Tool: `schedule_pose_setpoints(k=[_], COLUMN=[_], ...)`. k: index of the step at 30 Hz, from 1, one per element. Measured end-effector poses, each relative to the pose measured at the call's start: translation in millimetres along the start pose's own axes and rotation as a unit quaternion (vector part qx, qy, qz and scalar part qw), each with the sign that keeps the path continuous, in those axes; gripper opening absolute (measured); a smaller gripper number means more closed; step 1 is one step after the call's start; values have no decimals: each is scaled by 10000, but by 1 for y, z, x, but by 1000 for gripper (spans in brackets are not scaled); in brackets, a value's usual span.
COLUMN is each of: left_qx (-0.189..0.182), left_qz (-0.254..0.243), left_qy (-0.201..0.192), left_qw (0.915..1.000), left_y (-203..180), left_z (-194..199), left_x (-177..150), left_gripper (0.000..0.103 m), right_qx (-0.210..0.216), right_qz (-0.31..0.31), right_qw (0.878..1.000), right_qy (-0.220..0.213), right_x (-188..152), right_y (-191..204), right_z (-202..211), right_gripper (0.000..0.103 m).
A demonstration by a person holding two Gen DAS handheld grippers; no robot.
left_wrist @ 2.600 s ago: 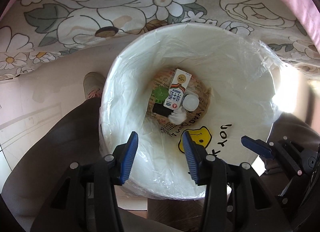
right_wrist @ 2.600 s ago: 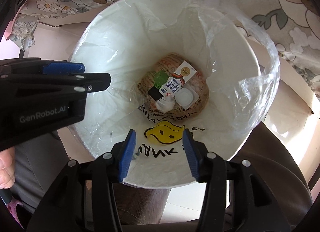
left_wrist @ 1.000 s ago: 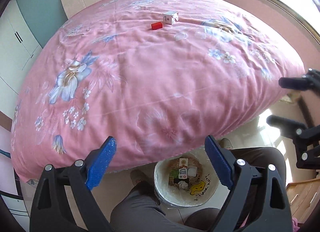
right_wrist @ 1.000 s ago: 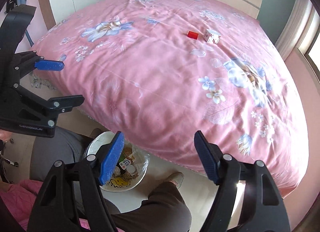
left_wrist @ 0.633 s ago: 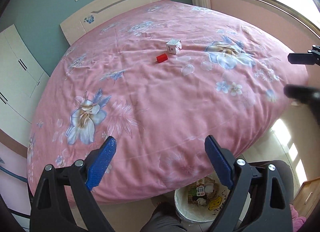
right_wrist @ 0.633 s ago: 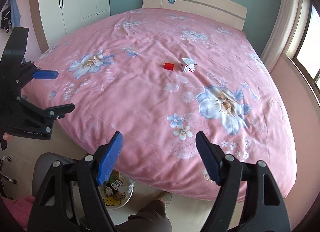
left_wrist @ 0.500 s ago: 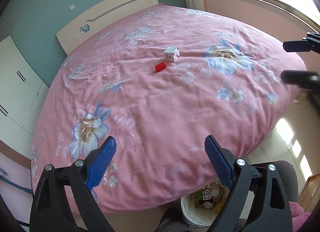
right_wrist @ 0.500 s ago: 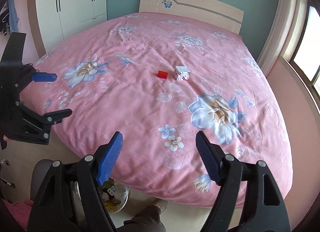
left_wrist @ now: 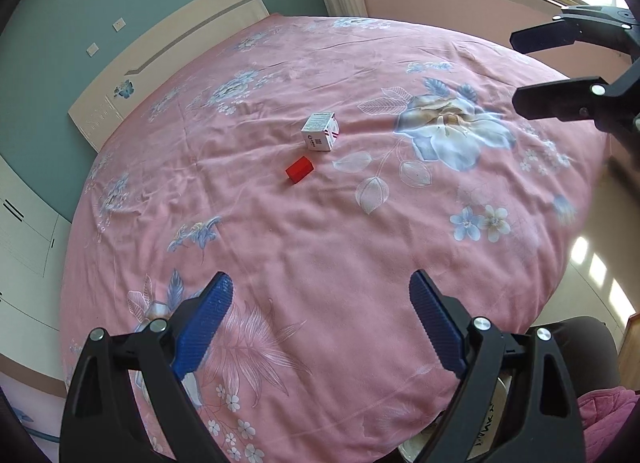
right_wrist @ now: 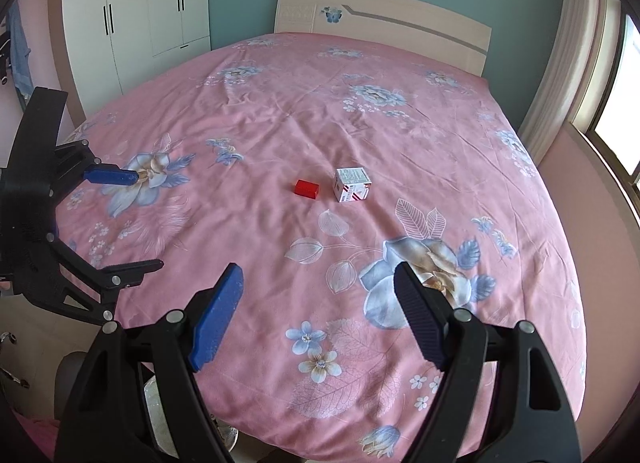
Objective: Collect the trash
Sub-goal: 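Raise both grippers from the bin back toward the bed, then grasp the red block with the left gripper while the right grasps the white medicine box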
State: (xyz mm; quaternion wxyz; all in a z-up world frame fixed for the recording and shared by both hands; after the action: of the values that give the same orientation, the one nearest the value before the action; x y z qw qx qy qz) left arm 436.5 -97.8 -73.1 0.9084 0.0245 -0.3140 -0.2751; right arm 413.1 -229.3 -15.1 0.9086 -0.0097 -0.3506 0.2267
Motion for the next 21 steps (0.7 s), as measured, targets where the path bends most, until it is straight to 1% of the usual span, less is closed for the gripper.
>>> schedule_pose_setpoints(k=[8, 11, 16, 19, 21], left_qx=[-198, -288, -419, -415, -497], left_qz=[-73, -36, -5, 12, 49], left_qy=[293, 334, 418, 377, 351], left_qw=[9993, 9990, 9982, 9984, 9981], left_y=[5, 11, 18, 25, 29], left_z=[-77, -105, -155, -180, -195], left_x=[22, 31, 45, 56, 64], left_gripper=[92, 92, 92, 92, 92], right_qx=[155, 171, 266, 310, 315], right_qz=[-98, -117, -339, -426, -442], right_qw=[9996, 9992, 9976, 9968, 9966], right_qy=[236, 348, 549, 607, 618], right_x=[13, 15, 16, 20, 25], right_y=[-19, -26, -39, -48, -53], right_z=[-75, -107, -166, -197, -216], right_gripper=[77, 77, 77, 77, 77])
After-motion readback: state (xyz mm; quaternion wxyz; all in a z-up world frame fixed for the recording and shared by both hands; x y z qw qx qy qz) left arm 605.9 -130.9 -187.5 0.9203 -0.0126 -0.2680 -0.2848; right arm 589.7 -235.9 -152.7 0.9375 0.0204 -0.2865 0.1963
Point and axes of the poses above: each gripper's, at about its wrist camera, not at the fingertips, and z roughly against the way its jaws point, y to its left, x to its top, the point moved 10 cm from there along -z, roughly the way its jaws point, and after that the axes turned 7 degrees about z, right-handed, at the moved point
